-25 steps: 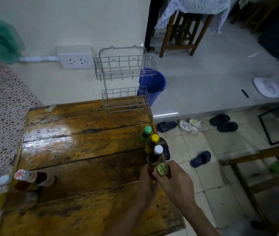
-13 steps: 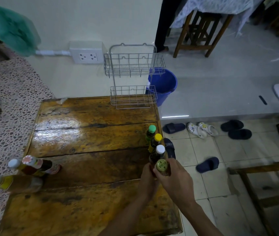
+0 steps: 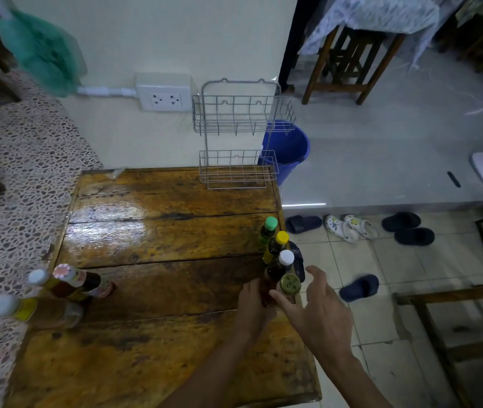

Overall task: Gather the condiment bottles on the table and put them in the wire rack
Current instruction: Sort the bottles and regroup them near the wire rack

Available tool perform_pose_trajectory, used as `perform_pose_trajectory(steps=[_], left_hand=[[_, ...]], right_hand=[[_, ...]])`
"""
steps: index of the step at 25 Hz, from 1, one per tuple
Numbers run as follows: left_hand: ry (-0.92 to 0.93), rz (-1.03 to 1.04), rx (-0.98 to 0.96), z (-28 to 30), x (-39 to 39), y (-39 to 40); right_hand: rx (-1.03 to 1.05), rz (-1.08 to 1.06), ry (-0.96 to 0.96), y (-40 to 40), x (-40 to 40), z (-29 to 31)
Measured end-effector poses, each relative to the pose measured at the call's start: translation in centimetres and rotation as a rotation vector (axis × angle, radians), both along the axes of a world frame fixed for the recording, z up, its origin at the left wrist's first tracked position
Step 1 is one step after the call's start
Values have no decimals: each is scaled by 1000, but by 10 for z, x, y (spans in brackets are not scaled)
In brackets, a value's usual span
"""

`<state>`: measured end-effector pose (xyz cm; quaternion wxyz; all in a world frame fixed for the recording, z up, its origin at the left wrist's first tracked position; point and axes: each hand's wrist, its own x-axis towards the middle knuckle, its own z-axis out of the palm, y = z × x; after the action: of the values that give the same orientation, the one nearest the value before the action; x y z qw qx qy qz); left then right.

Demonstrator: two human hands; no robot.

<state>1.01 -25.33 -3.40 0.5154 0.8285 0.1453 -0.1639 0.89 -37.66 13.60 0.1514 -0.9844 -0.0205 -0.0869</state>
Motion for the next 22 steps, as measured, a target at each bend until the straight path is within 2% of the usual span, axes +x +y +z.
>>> perform_pose_trajectory(steps=[4, 12, 16, 20, 22], left_hand=[[29, 26, 61, 0, -22, 51], [66, 385, 133, 8, -104, 219], [-15, 578, 116, 12, -153, 299], [-68, 703, 80, 21, -178, 342], [-127, 747, 65, 31, -174, 355]], right_hand=[[12, 56, -24, 37, -8, 11], [88, 506, -20, 211, -24, 8], [141, 680, -52, 298, -37, 8], [112, 877, -22, 372, -50, 8], [76, 911, -9, 398, -54, 7]])
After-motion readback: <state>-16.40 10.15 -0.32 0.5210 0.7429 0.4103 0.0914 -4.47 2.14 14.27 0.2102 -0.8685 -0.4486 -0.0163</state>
